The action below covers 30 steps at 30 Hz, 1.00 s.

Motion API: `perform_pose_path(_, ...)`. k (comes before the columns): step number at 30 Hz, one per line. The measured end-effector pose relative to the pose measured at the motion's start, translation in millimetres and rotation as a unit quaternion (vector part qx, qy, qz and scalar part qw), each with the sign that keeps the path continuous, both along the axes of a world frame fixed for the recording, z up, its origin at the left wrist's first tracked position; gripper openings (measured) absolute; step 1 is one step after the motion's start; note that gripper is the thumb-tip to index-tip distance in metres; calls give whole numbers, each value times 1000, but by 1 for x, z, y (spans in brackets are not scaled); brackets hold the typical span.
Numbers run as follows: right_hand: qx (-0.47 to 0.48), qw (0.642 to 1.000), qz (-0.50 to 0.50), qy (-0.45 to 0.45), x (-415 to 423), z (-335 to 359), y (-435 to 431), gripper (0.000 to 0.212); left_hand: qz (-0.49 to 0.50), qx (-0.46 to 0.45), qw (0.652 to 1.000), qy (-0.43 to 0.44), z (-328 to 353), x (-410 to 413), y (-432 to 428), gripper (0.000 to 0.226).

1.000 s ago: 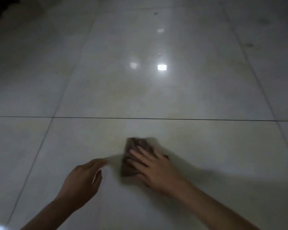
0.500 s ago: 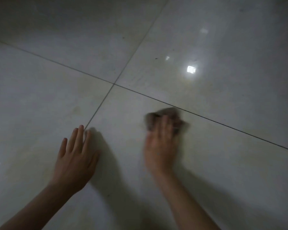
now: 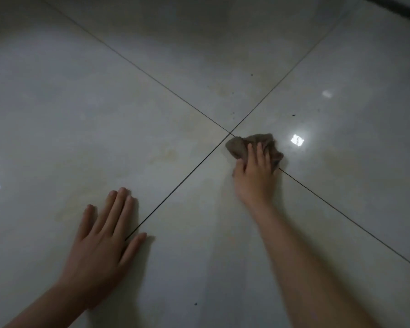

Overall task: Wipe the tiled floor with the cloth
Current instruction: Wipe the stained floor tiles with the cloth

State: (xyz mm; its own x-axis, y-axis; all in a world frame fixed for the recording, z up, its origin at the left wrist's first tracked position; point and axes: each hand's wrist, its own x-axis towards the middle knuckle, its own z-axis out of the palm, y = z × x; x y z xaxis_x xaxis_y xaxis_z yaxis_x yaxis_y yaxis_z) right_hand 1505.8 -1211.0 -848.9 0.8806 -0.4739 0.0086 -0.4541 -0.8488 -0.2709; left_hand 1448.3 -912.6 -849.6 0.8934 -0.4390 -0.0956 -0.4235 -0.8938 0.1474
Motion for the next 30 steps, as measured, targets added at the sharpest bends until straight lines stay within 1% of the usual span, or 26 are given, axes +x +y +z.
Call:
perform_pose_path(1, -19, 1000, 16, -10, -6, -5, 26, 54, 3, -4, 1000, -3, -2, -1, 0, 77)
perform_pose_path(2, -42, 995, 81, -37, -19, -11, 55, 55, 5, -8, 1000, -7, -4, -2, 0, 76)
perform_pose_path(3, -48, 981, 178, -54, -39, -14, 84, 55, 6, -12, 1000, -12, -6, -3, 0, 76)
perform_pose_path(4, -34, 956, 286, -52, -60, -16, 108, 55, 5, -18, 1000, -17, -6, -3, 0, 77)
perform_pose_path(6, -13, 882, 470, -16, -86, -13, 120, 54, 3, -37, 999, -24, -8, -4, 2, 81)
perform_pose_path(7, -12, 847, 531, -10, -78, -9, 105, 52, 3, -45, 999, -25, -8, -4, 2, 82)
perform_pose_path(8, -26, 823, 567, -15, -62, -6, 86, 51, 4, -50, 998, -26, -7, -3, 2, 83)
perform_pose_path(9, -36, 818, 574, -14, -42, -5, 66, 50, 5, -52, 998, -25, -7, -1, 2, 82)
perform_pose_path(10, -39, 837, 545, -10, -20, -3, 47, 48, 5, -51, 998, -25, -7, 0, 3, 82)
perform_pose_path(11, -36, 873, 486, -7, 4, -1, 29, 48, 6, -52, 998, -24, -8, 0, 3, 81)
perform_pose_path(13, -23, 946, 323, 12, 41, 3, 3, 49, 10, -57, 998, -19, -6, -2, 1, 80)
perform_pose_path(14, -8, 970, 241, 15, 51, 2, 0, 49, 12, -56, 998, -21, -5, -2, 0, 79)
perform_pose_path(15, 8, 985, 173, 11, 55, 0, 6, 50, 14, -55, 998, -23, -4, -2, -1, 78)
perform_pose_path(16, 17, 992, 127, 6, 52, 0, 17, 50, 16, -54, 998, -24, -4, -2, -1, 77)
perform_pose_path(17, 21, 994, 106, -6, 42, -2, 31, 50, 18, -54, 998, -24, -3, -2, -2, 76)
perform_pose_path(18, 21, 992, 119, -19, 24, -3, 43, 50, 21, -55, 998, -26, -2, -2, -2, 76)
perform_pose_path(20, 22, 979, 201, -22, -29, 0, 49, 49, 23, -54, 998, -31, -2, -2, -2, 75)
perform_pose_path(21, 13, 972, 232, -22, -58, 3, 40, 48, 21, -51, 998, -33, -3, -2, -1, 75)
perform_pose_path(22, 5, 972, 233, -27, -86, 2, 22, 48, 21, -50, 998, -35, -3, -2, -1, 75)
perform_pose_path(23, -6, 979, 200, -33, -111, 1, -1, 49, 21, -48, 998, -37, -4, -1, 0, 76)
perform_pose_path(24, -18, 989, 140, -36, -133, 1, -27, 51, 22, -45, 998, -39, -6, -1, -1, 76)
perform_pose_path(26, -13, 999, -32, -11, -156, 5, -62, 62, 27, -33, 998, -38, -8, -1, -1, 76)
perform_pose_path(27, -3, 994, -111, 7, -152, 5, -67, 68, 29, -28, 998, -38, -9, 0, -1, 76)
perform_pose_path(28, 4, 987, -158, 19, -141, 4, -63, 73, 29, -24, 999, -37, -10, -1, -1, 76)
perform_pose_path(29, -12, 985, -170, 31, -123, 4, -53, 75, 29, -21, 999, -37, -10, -1, -1, 76)
perform_pose_path(30, -40, 988, -145, 44, -101, 4, -39, 74, 30, -19, 999, -36, -10, -2, -1, 76)
